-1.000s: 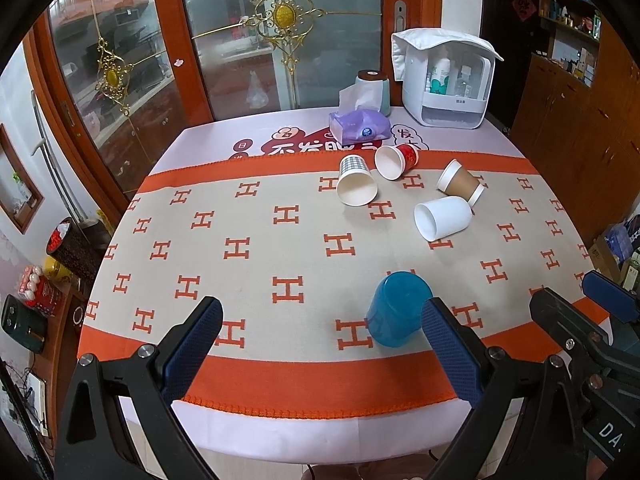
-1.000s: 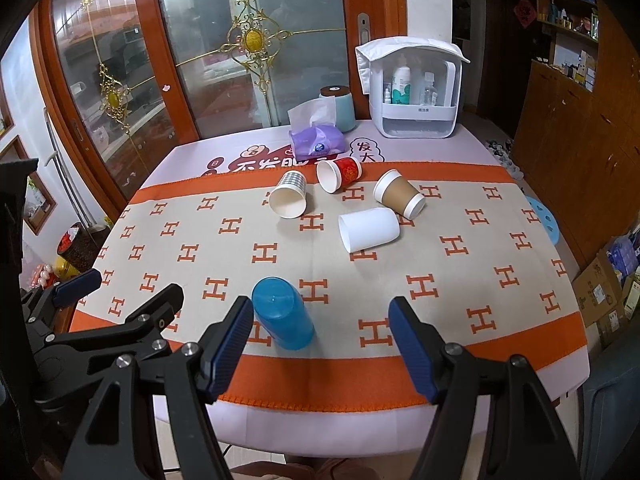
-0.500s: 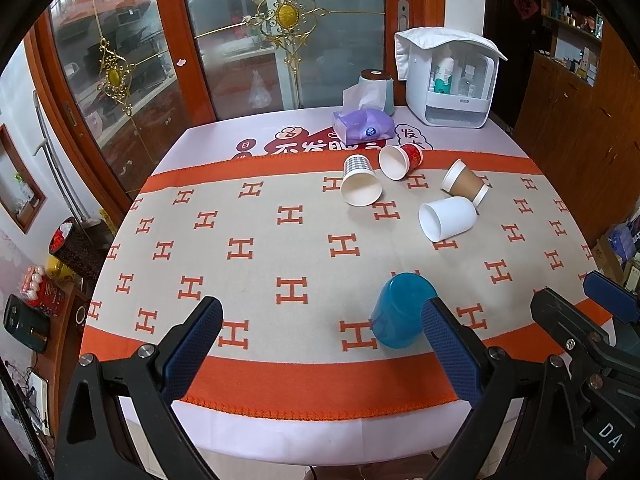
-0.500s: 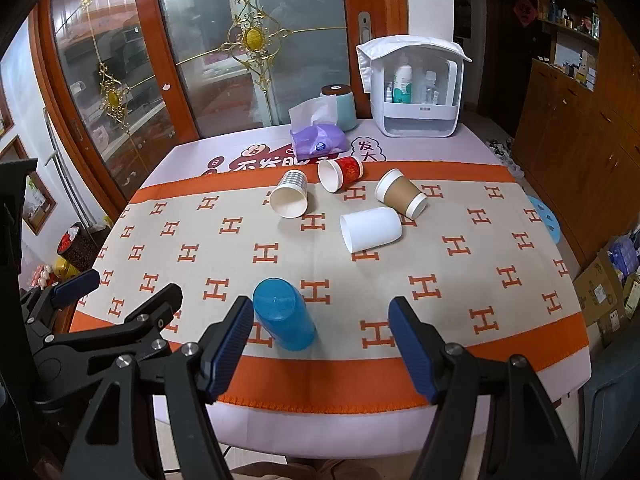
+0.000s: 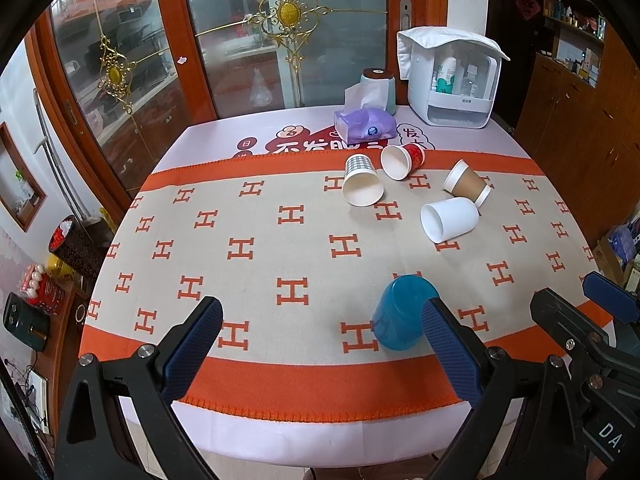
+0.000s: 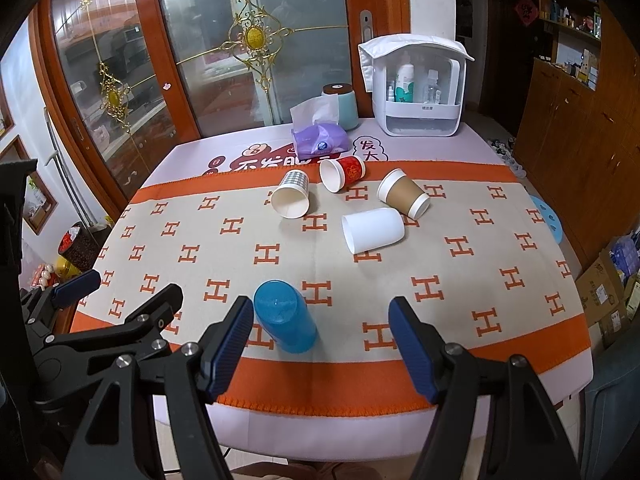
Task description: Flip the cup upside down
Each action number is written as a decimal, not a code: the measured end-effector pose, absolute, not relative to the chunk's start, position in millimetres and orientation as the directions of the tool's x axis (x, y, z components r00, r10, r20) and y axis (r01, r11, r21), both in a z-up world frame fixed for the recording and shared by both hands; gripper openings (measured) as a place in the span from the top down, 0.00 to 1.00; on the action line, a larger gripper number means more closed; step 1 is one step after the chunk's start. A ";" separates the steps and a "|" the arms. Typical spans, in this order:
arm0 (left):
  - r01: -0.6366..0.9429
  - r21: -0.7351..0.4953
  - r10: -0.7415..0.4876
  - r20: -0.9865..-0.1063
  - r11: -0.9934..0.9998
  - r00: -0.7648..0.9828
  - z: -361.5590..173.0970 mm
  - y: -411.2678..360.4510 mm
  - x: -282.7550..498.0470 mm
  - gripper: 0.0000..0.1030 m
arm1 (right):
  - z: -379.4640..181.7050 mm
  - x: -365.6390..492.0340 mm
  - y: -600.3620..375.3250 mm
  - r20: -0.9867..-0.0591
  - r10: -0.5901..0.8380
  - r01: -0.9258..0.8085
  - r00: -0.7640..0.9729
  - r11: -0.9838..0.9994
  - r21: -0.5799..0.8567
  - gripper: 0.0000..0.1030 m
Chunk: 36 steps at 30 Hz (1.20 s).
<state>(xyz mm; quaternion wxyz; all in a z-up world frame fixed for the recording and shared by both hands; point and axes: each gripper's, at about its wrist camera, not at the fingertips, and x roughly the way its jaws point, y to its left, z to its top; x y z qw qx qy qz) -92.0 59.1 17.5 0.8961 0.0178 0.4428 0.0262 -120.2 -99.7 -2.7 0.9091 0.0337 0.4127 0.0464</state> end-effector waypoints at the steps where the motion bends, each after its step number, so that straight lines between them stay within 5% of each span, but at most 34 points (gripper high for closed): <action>1: -0.031 0.055 0.063 -0.793 0.998 0.606 17.4 59.4 -91.9 0.04 | -2.4 -120.4 -99.2 -0.748 0.113 -0.057 0.654 0.993 0.100 0.32; 36: -0.046 0.050 0.068 -0.806 0.998 0.588 12.2 71.5 -81.0 0.04 | -11.5 -110.7 -82.7 -0.764 0.133 -0.076 0.631 0.991 0.109 0.32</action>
